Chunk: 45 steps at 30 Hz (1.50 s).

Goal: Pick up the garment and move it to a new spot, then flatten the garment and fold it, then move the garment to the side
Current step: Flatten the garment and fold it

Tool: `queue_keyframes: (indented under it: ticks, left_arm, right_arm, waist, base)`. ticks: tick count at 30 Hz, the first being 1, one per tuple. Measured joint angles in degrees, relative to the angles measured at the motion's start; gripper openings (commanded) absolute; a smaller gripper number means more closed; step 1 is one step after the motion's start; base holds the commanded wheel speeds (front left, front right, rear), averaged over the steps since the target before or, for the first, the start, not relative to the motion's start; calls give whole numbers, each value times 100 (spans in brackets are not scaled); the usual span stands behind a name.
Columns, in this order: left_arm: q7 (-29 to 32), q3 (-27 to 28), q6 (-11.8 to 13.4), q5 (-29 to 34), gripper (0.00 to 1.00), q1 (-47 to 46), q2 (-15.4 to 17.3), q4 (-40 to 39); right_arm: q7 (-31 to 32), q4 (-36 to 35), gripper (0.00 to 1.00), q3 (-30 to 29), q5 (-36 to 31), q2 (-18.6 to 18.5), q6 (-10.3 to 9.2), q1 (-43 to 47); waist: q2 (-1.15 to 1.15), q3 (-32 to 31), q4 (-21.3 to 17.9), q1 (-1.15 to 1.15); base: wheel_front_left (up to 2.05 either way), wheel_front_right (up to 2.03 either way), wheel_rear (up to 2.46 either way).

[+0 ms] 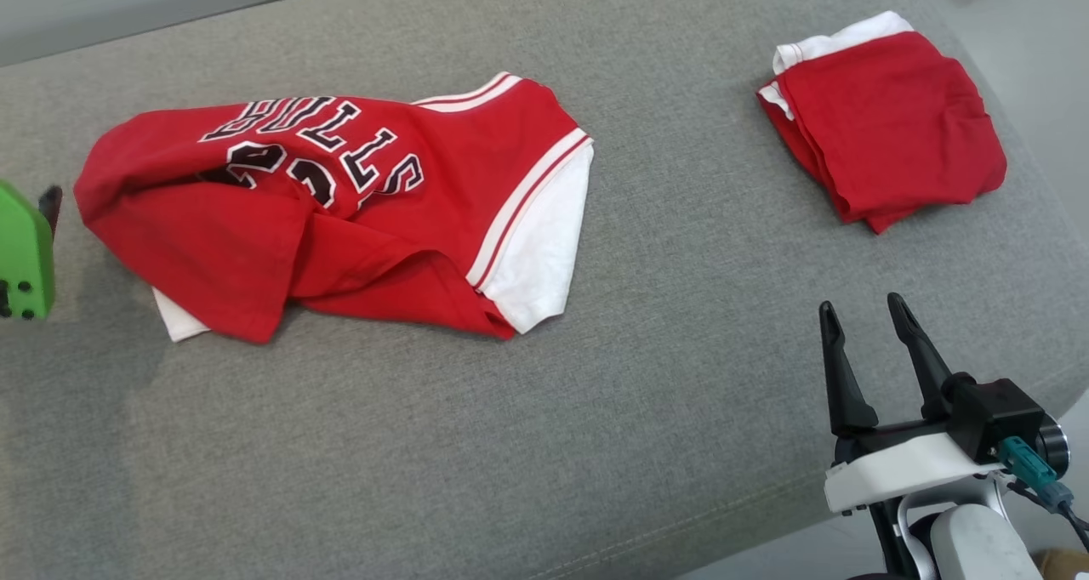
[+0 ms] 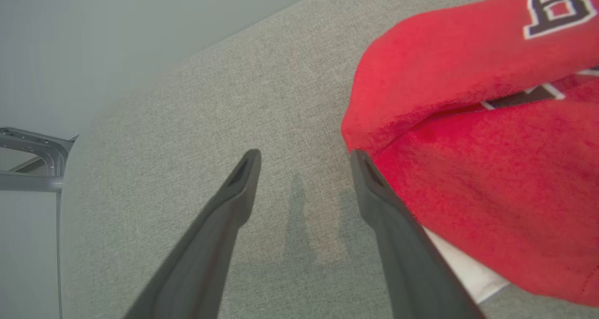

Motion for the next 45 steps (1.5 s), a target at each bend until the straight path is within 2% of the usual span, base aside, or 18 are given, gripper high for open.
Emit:
queue_keyframes:
  ticks: [3, 6, 9, 13, 15, 18, 22, 25, 26, 27, 28, 33, 37, 40, 45]
  left_arm:
    - [-660, 255, 260, -57, 100, 24, -57, -291]
    - [-1132, 292, 466, -134, 100, 301, -474, -814]
    - [-1187, 101, 526, -249, 100, 647, -992, -1336]
    - [-1172, -197, 692, -199, 100, 877, -1463, -1714]
    - [-1168, -357, 738, -103, 100, 923, -1645, -1685]
    - [-1177, -593, 779, 137, 100, 924, -1718, -1317]
    - [-1241, -737, 587, 171, 100, 890, -1860, -924]
    - [-1274, -826, 492, 279, 100, 816, -1850, -485]
    - [-1308, -829, 481, 288, 88, 798, -1853, -349]
    - [-1360, -836, 468, 294, 24, 771, -1858, -223]
    - [-1404, -851, 432, 318, 0, 738, -1859, -112]
    - [-1589, -947, 234, 332, 0, 703, -1922, 110]
    - [-1647, -1080, 154, 422, 0, 738, -1792, -226]
    - [-1599, -1127, 156, 464, 0, 867, -1518, -747]
    - [-1310, -876, 480, 407, 0, 1081, -688, -1812]
  right_arm:
    - [0, -29, 100, -60, -64, 1, 0, 46]
    - [0, -45, 100, -112, -108, 0, 0, 169]
    - [0, -55, 100, -118, -111, -1, 0, 222]
    - [0, -62, 100, -90, -109, 0, 0, 221]
    - [0, -59, 100, -37, -107, 0, 0, 201]
    - [0, -52, 100, 42, -97, 3, 0, 160]
    - [0, -38, 100, -27, -96, -1, 0, 183]
    - [0, -34, 100, -25, -85, -2, 0, 207]
    - [0, -32, 100, -21, -73, -1, 0, 206]
    - [0, -32, 100, -23, -47, 0, 0, 205]
    - [0, -30, 100, -20, -41, -1, 0, 205]
    - [0, -33, 100, -68, -1, 0, 0, 245]
    - [0, -41, 100, -193, -1, -1, 0, 404]
    - [0, -34, 100, -244, -5, 0, 0, 493]
    - [0, -43, 100, -254, -30, 0, 0, 564]
  waist:
    - [0, -135, 127, 0]
    - [0, -234, 285, 0]
    - [0, -296, 453, 0]
    - [0, -322, 621, 0]
    - [0, -297, 647, 0]
    - [0, -254, 563, 0]
    - [0, -215, 449, 0]
    - [0, -187, 389, 0]
    - [0, -179, 370, 0]
    - [0, -173, 353, 0]
    - [0, -170, 338, 0]
    - [0, -216, 360, 0]
    - [0, -289, 474, 0]
    - [0, -366, 591, 0]
    - [0, -518, 780, 0]
  base:
    - [0, 0, 0]
    - [0, 0, 0]
    - [0, 0, 0]
    - [0, 0, 0]
    - [0, 0, 0]
    - [0, 0, 0]
    - [0, 0, 0]
    - [0, 0, 0]
    - [0, 0, 0]
    - [0, 0, 0]
    - [0, 0, 0]
    - [0, 0, 0]
    - [0, 0, 0]
    - [0, 0, 0]
    - [0, 0, 0]
